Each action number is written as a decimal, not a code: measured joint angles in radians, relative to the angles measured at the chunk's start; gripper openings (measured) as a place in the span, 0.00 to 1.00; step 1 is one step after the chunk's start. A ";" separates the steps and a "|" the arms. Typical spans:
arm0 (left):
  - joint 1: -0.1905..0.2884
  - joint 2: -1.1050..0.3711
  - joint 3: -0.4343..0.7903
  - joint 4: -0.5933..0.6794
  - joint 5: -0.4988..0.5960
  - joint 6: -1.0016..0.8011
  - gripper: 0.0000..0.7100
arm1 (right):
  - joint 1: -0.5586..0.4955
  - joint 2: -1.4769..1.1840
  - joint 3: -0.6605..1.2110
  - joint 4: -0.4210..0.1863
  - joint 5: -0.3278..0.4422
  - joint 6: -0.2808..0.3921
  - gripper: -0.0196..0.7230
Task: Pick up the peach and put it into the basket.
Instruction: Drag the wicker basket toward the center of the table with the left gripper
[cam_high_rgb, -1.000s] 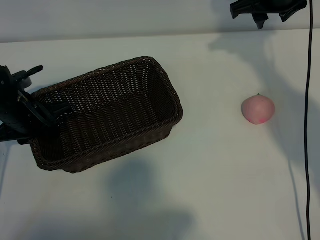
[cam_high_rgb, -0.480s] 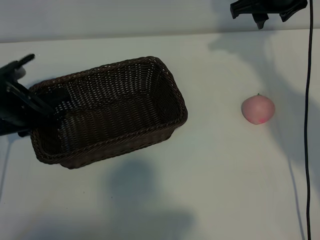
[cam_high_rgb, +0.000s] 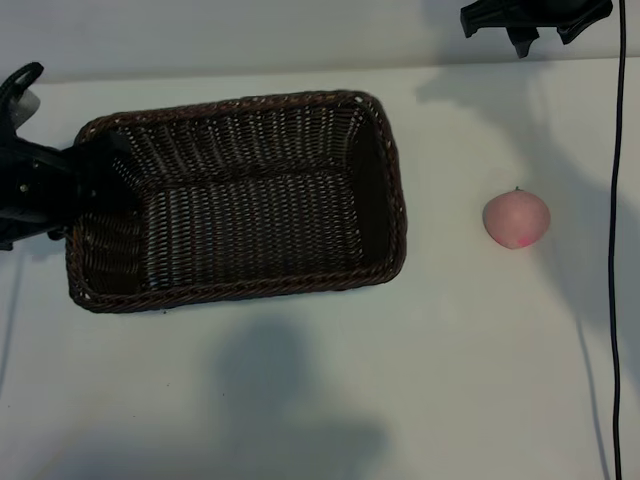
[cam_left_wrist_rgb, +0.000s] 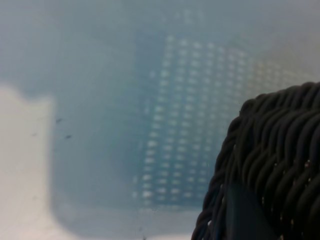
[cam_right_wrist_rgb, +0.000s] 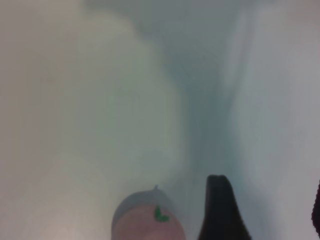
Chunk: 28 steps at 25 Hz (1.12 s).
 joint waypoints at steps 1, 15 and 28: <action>0.000 0.000 -0.001 -0.009 -0.001 0.011 0.38 | 0.000 0.000 0.000 0.000 0.000 0.000 0.62; -0.024 0.182 -0.319 -0.010 0.093 -0.007 0.38 | 0.000 0.000 0.000 0.000 0.000 -0.001 0.62; -0.124 0.383 -0.360 0.044 0.017 -0.099 0.38 | 0.000 0.000 0.000 0.004 0.000 -0.005 0.62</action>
